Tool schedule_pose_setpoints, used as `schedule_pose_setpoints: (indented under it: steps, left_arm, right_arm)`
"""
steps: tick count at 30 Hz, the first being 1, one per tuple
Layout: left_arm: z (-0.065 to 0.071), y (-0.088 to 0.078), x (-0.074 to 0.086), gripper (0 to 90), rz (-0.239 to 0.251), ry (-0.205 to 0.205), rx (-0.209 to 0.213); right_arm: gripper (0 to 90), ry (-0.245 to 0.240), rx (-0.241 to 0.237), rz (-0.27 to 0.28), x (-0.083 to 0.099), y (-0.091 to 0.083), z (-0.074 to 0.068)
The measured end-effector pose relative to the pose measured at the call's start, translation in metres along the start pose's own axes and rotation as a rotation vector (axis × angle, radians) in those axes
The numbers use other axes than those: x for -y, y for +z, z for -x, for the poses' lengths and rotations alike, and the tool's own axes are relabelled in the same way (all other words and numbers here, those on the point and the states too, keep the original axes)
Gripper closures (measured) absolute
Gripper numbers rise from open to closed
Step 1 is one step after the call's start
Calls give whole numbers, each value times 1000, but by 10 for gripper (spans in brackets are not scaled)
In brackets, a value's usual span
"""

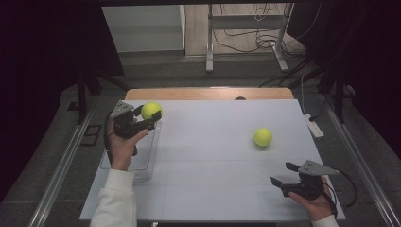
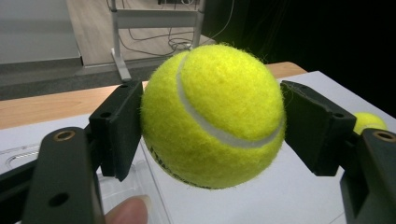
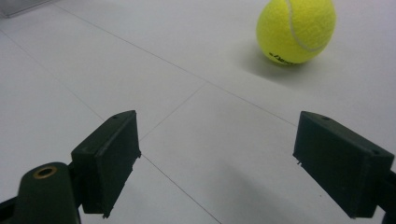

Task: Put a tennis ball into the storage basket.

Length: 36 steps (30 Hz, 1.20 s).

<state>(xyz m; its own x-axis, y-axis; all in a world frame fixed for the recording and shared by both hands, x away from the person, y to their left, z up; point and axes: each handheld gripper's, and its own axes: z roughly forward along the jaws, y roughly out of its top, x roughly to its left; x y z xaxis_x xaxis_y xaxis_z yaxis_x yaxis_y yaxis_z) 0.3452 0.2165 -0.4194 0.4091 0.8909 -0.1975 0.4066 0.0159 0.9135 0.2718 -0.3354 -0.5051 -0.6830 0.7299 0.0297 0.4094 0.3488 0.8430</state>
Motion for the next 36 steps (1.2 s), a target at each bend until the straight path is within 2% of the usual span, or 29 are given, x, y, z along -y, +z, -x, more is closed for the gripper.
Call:
schedule_pose_setpoints:
  steps: [12,20,36]
  left_arm:
    - [-17,-1,4,265,-5,-36,-33]
    - [-22,-1,5,265,-9,-38,-53]
    - [-39,1,9,265,-27,-51,-116]
  right_arm:
    - [145,0,0,0,0,0,0]
    - [145,1,0,0,0,0,0]
    - [145,2,-3,2,0,0,0]
